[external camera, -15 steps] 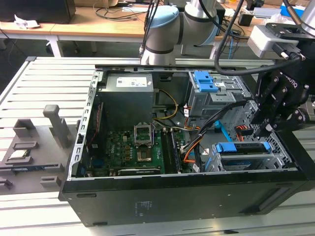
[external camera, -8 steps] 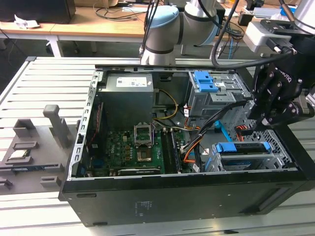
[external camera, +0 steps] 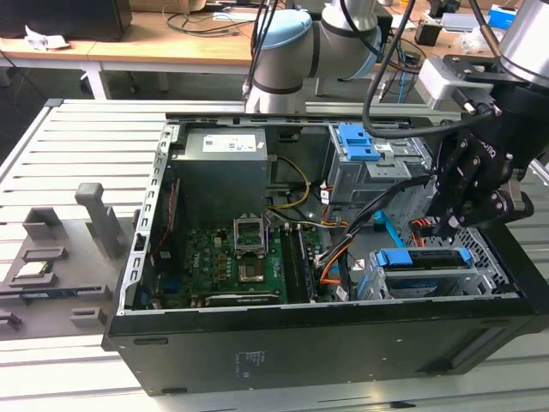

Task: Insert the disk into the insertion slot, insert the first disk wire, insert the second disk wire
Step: 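Insert the first disk wire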

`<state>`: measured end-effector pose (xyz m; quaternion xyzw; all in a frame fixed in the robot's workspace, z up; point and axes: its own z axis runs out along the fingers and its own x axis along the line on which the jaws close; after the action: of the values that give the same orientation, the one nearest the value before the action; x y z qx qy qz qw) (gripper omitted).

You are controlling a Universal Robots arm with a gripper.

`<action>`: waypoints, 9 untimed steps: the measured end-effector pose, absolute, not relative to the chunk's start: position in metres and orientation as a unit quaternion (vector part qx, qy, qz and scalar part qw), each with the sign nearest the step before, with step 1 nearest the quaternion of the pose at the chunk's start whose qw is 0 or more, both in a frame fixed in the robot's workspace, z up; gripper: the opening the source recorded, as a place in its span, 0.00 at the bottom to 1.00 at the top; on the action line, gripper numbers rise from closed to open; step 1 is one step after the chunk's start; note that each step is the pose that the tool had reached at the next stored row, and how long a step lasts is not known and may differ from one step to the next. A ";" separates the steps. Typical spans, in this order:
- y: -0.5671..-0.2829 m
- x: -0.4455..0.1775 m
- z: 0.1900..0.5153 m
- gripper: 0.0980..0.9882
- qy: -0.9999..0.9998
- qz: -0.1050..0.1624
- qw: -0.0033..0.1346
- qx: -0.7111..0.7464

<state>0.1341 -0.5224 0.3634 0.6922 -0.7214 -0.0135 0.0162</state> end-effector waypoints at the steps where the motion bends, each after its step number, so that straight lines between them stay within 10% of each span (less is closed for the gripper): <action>1: -0.522 0.134 0.361 0.30 -0.721 -0.013 0.017 0.692; 9: -0.522 0.132 0.350 0.30 -0.721 -0.013 0.017 0.692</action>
<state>0.1317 -0.5223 0.3503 0.6922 -0.7214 -0.0128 0.0169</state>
